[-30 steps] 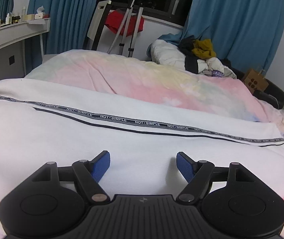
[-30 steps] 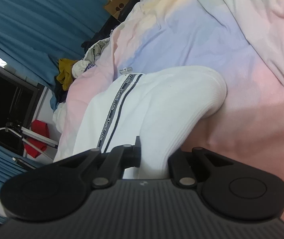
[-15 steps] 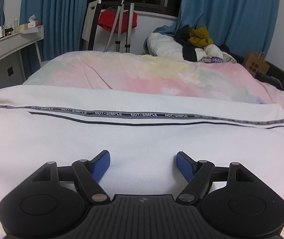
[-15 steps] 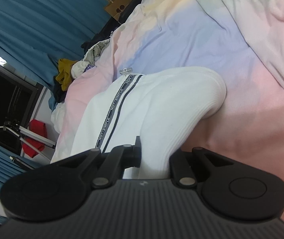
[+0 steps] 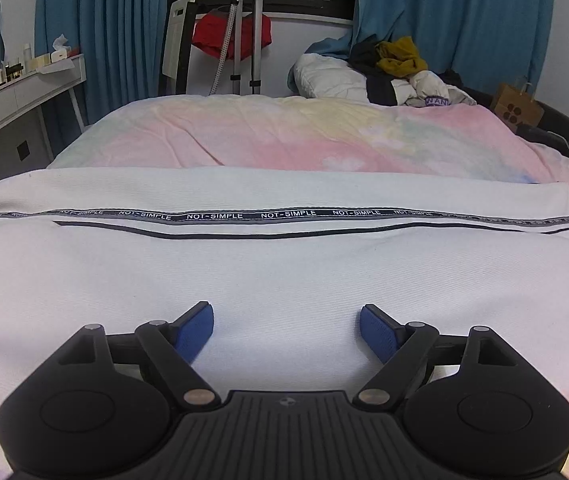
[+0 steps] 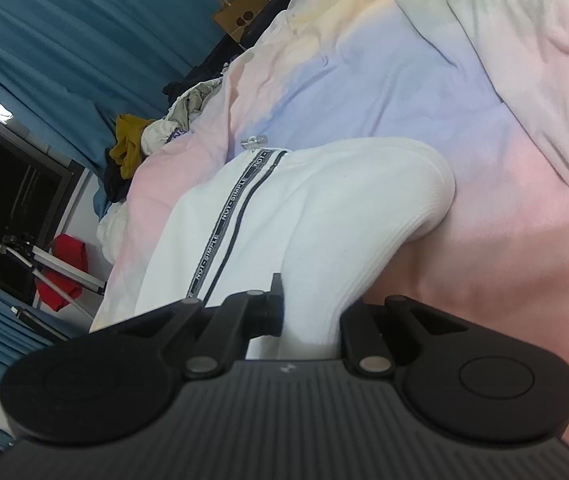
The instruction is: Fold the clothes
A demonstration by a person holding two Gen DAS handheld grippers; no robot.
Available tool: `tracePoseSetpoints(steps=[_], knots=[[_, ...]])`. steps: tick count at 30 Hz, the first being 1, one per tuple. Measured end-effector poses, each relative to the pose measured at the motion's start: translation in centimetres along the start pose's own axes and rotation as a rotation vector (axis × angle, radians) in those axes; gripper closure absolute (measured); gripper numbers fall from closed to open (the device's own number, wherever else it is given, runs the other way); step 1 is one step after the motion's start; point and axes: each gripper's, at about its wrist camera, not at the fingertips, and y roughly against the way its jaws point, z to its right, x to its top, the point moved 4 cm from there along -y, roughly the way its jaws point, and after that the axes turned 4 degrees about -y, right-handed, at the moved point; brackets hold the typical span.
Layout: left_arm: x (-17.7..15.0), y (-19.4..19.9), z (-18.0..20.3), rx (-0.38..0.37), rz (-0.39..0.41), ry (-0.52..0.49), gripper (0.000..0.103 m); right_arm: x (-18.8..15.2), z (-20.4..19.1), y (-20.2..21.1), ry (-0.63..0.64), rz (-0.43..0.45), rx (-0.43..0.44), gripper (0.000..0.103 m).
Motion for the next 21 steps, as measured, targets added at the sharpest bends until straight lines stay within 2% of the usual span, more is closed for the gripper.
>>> tracePoseSetpoints(steps=[14, 18, 21], knots=[[0.0, -0.4, -0.2, -0.008, -0.013, 0.002, 0.018, 0.0, -1.4, 0.4, 0.074, 0.037, -0.020, 0.093], [0.4, 0.1, -0.5, -0.018, -0.012, 0.004, 0.019, -0.4, -5.1, 2.0, 0.218, 0.127, -0.022, 0.093], [1.1, 1.4, -2.1, 0.000, 0.030, 0.085, 0.019, -3.3, -11.8, 5.6, 0.528, 0.271, 0.032, 0.093]])
